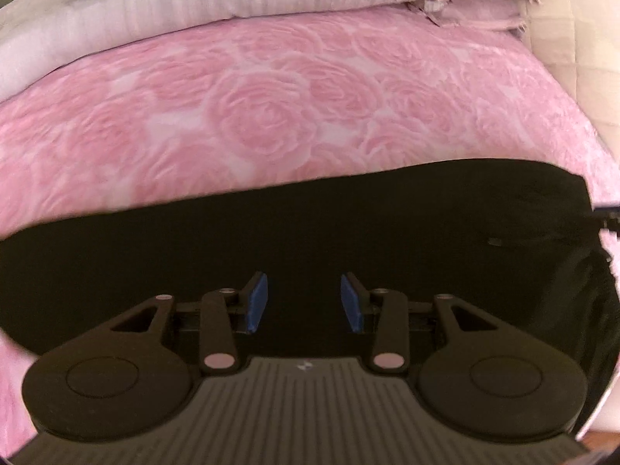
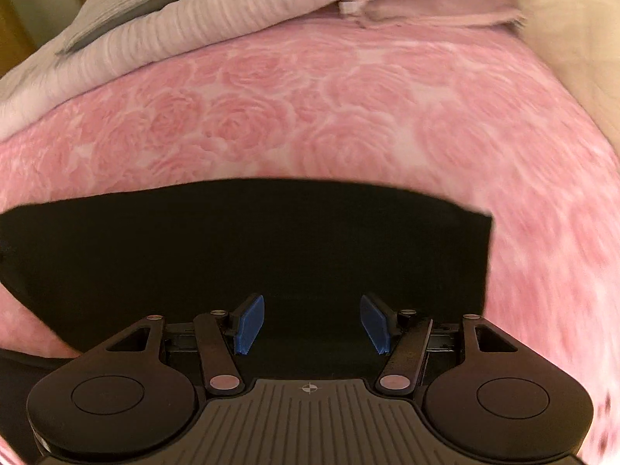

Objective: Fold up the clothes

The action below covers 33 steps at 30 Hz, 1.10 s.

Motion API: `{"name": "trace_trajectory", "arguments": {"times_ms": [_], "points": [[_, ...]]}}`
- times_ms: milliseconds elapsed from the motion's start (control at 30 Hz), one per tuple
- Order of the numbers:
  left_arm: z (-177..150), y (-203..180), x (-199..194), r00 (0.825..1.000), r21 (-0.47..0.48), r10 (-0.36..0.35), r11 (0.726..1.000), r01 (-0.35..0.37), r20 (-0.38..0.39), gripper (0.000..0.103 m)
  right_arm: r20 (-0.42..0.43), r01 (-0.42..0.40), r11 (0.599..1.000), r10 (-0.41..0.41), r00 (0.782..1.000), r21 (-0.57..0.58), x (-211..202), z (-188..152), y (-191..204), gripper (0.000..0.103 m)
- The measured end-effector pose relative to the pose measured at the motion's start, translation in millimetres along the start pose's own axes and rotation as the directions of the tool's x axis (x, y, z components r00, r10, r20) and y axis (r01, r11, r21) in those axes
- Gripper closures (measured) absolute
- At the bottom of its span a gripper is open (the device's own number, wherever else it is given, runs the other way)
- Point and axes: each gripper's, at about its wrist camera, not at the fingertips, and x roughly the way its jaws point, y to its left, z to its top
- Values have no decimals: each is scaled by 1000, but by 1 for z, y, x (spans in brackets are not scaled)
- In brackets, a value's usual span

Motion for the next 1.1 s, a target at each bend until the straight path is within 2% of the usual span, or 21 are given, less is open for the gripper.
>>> {"name": "trace_trajectory", "arguments": {"times_ms": [100, 233, 333, 500, 633, 700, 767, 800, 833, 867, 900, 1000, 1100], "points": [[17, -4, 29, 1000, 88, -8, 996, 7, 8, 66, 9, -27, 996, 28, 1000, -86, 28, 20, -8, 44], [41, -8, 53, 999, 222, -28, 975, 22, 23, 66, 5, -59, 975, 61, 998, -215, 56, 48, -10, 44], [55, -9, 64, 999, 331, -50, 943, 41, 20, 66, 12, -61, 947, 68, 998, -315, 70, 65, -11, 44], [63, -4, 83, 996, 481, -78, 873, 84, -33, 65, -45, -67, 900, 52, 998, -430, 95, 76, -25, 44], [61, 5, 101, 994, 535, -59, 839, 98, -90, 64, -96, -57, 889, 15, 995, -454, 116, 71, -41, 44], [57, 9, 112, 993, 544, -38, 833, 95, -116, 63, -108, -43, 889, -8, 994, -456, 122, 68, -44, 44], [54, 15, 116, 992, 532, -58, 840, 108, -109, 63, -97, -46, 890, 2, 995, -455, 121, 64, -45, 44], [52, 17, 116, 992, 522, -73, 845, 115, -100, 68, -89, -45, 889, 5, 996, -456, 119, 62, -44, 61], [51, 19, 114, 992, 513, -85, 850, 120, -91, 75, -94, -49, 890, 7, 996, -454, 117, 60, -43, 92], [50, 20, 112, 992, 503, -97, 855, 124, -81, 93, -101, -53, 890, 8, 995, -452, 116, 59, -42, 98], [48, 20, 108, 993, 503, -97, 856, 116, -63, 99, -90, -41, 891, 0, 996, -452, 113, 57, -41, 100], [36, 11, 82, 998, 516, -69, 855, 51, 16, 101, -13, 27, 879, -38, 999, -476, 90, 50, -29, 102], [15, 7, 35, 992, 458, -58, 889, 1, 111, 101, 90, 117, 856, -83, 992, -504, 52, 34, -12, 102]]}}
